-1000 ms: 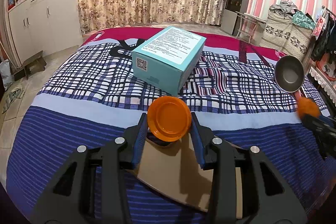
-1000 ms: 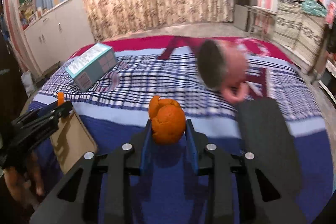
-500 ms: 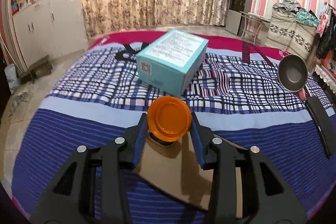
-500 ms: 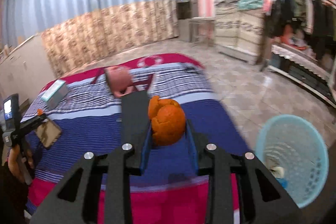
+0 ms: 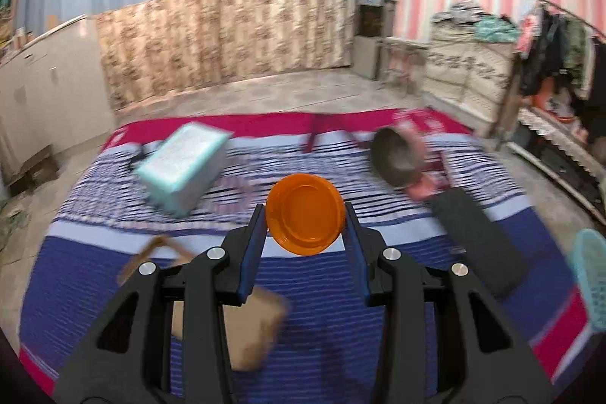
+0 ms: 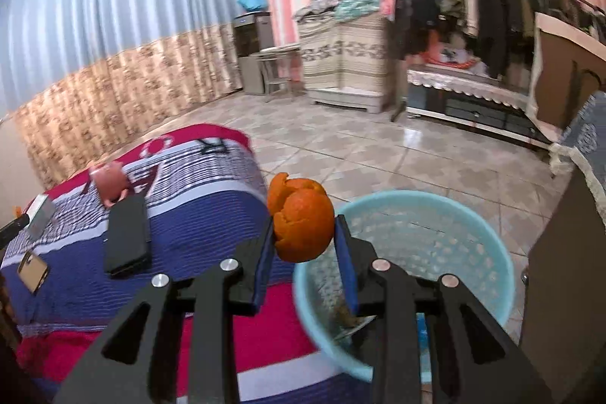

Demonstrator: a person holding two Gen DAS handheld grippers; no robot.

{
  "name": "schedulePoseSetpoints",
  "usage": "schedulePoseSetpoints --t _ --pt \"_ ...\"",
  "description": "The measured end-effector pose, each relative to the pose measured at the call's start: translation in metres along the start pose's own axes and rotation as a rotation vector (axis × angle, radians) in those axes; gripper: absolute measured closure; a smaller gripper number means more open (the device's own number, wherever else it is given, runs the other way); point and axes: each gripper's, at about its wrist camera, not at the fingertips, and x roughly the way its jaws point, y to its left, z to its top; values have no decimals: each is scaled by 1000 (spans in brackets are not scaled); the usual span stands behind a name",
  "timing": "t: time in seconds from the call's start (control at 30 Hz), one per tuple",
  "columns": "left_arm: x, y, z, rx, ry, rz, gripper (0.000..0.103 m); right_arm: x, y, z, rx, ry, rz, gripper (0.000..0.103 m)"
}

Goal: Collect trash
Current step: 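Carry the orange lid and orange fruit over the wastebasket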

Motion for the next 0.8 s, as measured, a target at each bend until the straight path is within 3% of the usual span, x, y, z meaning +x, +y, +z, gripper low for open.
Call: schedulePoseSetpoints --t 0.3,0.8 --pt "-20 -125 8 112 -19 -204 64 -6 -45 7 53 -31 -98 71" --pt "-46 -262 -17 308 -24 -363 64 0 -96 1 139 -17 -152 71"
